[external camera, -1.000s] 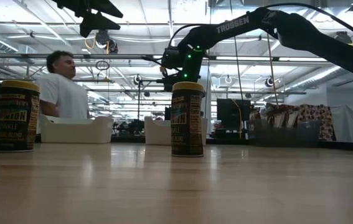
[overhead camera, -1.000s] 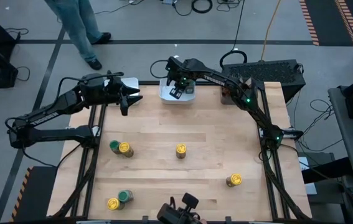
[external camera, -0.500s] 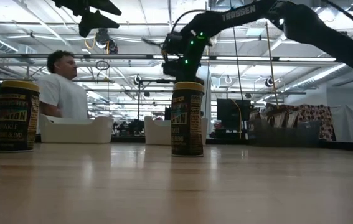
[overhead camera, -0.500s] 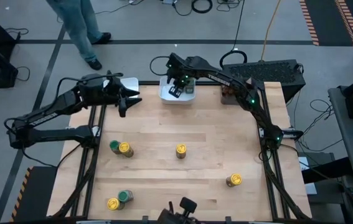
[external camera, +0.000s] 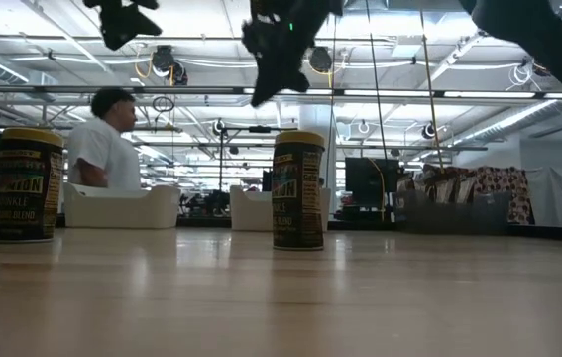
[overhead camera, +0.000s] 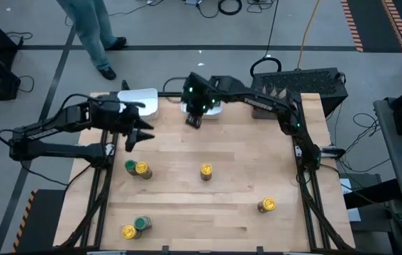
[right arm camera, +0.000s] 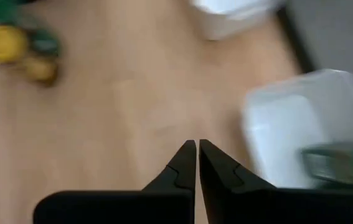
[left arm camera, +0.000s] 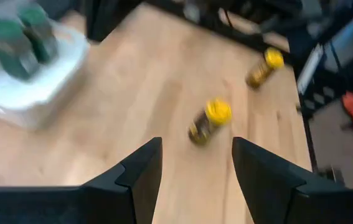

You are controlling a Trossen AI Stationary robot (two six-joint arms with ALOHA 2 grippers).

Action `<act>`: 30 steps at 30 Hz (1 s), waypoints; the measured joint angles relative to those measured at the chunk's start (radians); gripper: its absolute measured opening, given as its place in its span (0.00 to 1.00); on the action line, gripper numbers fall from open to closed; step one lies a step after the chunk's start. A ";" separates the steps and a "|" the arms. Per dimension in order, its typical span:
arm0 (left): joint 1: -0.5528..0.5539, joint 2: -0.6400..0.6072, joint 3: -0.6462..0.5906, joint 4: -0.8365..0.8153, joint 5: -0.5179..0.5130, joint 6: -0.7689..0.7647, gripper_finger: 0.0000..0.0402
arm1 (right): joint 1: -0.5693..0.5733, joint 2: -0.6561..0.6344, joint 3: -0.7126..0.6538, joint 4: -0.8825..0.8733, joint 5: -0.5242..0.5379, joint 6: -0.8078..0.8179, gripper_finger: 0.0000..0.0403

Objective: Sort spices by type
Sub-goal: Put the top green seasoning bottle into the right white bin

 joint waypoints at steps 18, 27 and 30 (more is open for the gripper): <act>-0.423 0.017 0.000 -0.490 -0.140 -0.259 0.49 | 0.328 -0.023 0.000 -0.027 -0.120 0.081 0.00; -0.473 0.150 0.001 -0.521 -0.241 -0.160 0.49 | 0.362 -0.080 0.000 -0.119 -0.114 0.025 0.00; -0.473 0.205 0.001 -0.555 -0.241 -0.114 0.49 | 0.377 -0.099 0.000 -0.168 -0.115 -0.017 0.00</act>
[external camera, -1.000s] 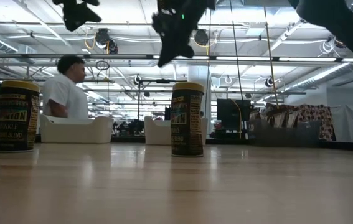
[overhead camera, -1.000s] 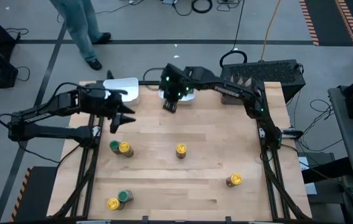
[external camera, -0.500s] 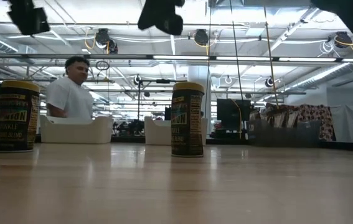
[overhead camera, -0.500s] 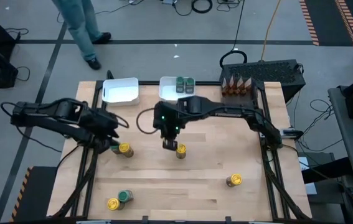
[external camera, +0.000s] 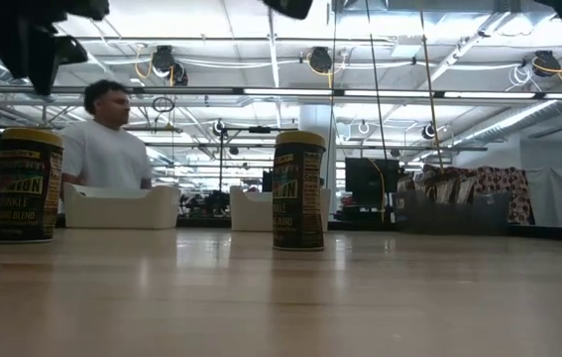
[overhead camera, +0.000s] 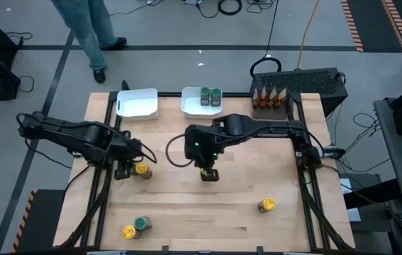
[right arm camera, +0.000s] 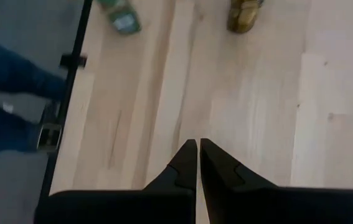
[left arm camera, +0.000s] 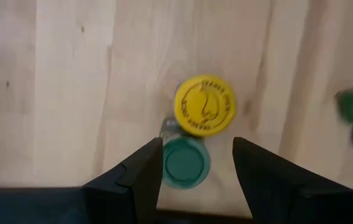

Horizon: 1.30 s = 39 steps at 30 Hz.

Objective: Sort spices by type
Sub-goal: Put the top green seasoning bottle into the right white bin

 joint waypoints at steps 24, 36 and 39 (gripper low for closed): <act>0.001 0.134 -0.037 -0.038 0.031 0.036 0.78 | -0.046 -0.071 -0.001 -0.166 -0.012 -0.215 0.00; 0.001 0.134 -0.159 -0.007 0.029 -0.015 0.80 | -0.105 -0.071 -0.001 -0.151 -0.039 -0.252 0.00; 0.001 0.134 -0.169 0.023 0.026 -0.015 0.80 | -0.122 -0.071 -0.001 -0.147 -0.039 -0.252 0.00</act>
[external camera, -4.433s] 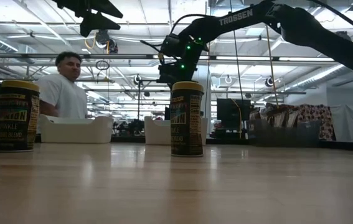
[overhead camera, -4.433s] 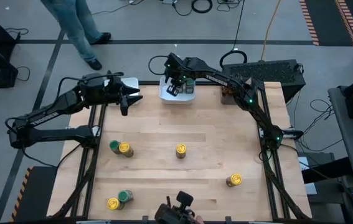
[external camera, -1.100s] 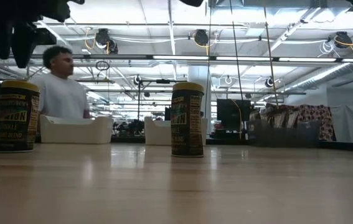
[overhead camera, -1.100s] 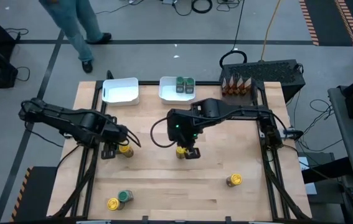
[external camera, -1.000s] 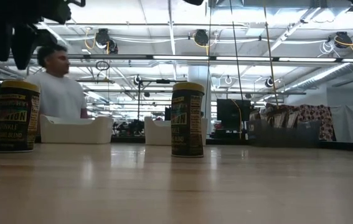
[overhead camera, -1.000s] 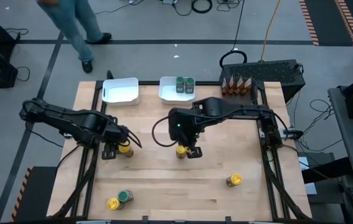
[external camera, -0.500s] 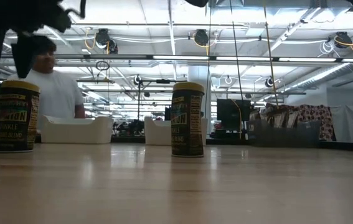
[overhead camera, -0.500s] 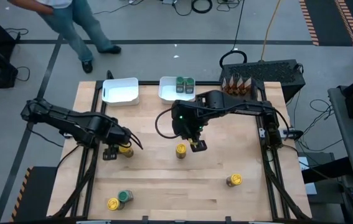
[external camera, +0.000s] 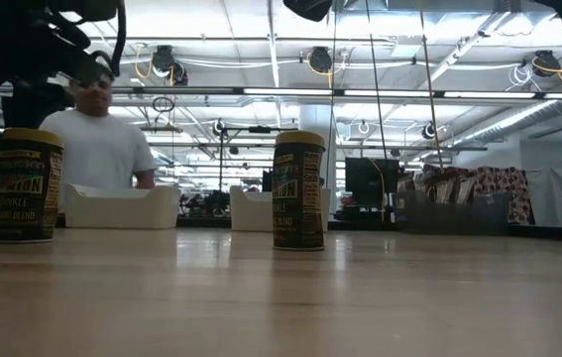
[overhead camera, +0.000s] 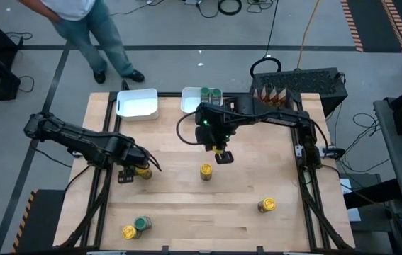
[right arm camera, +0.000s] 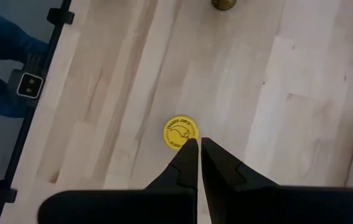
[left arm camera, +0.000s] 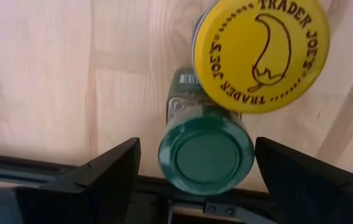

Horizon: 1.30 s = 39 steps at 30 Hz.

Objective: Sort spices by type
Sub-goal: Put the top green seasoning bottle into the right white bin

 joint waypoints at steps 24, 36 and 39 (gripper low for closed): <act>0.000 -0.034 -0.043 0.067 0.035 0.000 0.71 | -0.053 0.000 0.000 0.004 -0.048 -0.019 0.00; 0.000 -0.036 -0.043 0.059 0.035 0.001 0.57 | -0.073 0.000 0.000 0.004 -0.048 -0.018 0.00; 0.000 -0.037 -0.043 0.059 0.035 0.001 0.53 | -0.073 0.000 0.000 0.004 -0.048 -0.017 0.00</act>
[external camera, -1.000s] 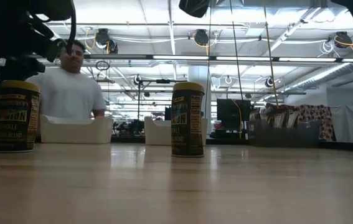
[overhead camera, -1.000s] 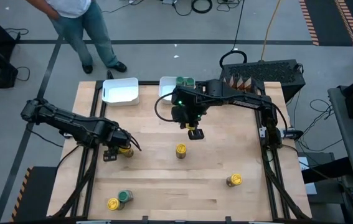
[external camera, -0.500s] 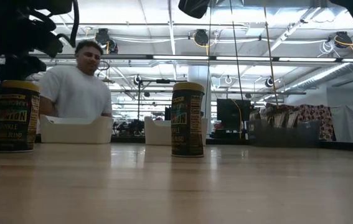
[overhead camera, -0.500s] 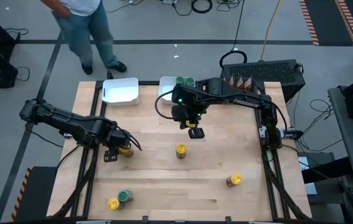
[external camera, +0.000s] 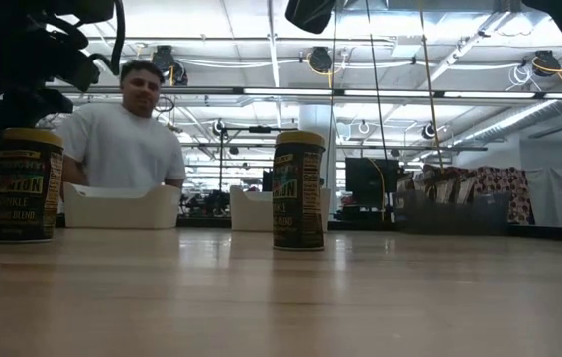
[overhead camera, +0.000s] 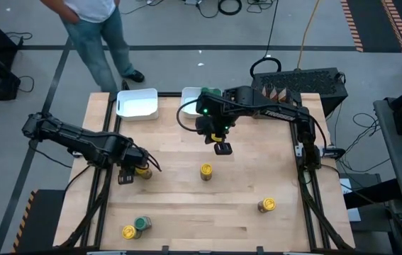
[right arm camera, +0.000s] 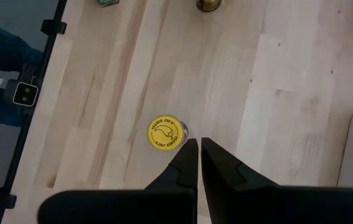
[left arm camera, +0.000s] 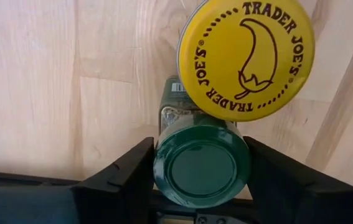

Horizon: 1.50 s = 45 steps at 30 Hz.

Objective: Sort spices by type
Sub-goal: Put the top green seasoning bottle into the right white bin

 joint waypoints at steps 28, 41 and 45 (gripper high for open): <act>0.271 -0.049 0.396 -0.219 -0.219 0.224 0.54 | -0.140 -0.060 0.000 -0.030 -0.077 -0.035 0.00; 0.579 0.158 0.598 0.108 -0.154 0.615 0.54 | -0.217 -0.167 0.000 -0.038 -0.077 -0.020 0.00; 0.662 0.323 0.703 0.127 -0.108 0.718 0.54 | -0.229 -0.229 -0.057 -0.021 -0.077 -0.002 0.00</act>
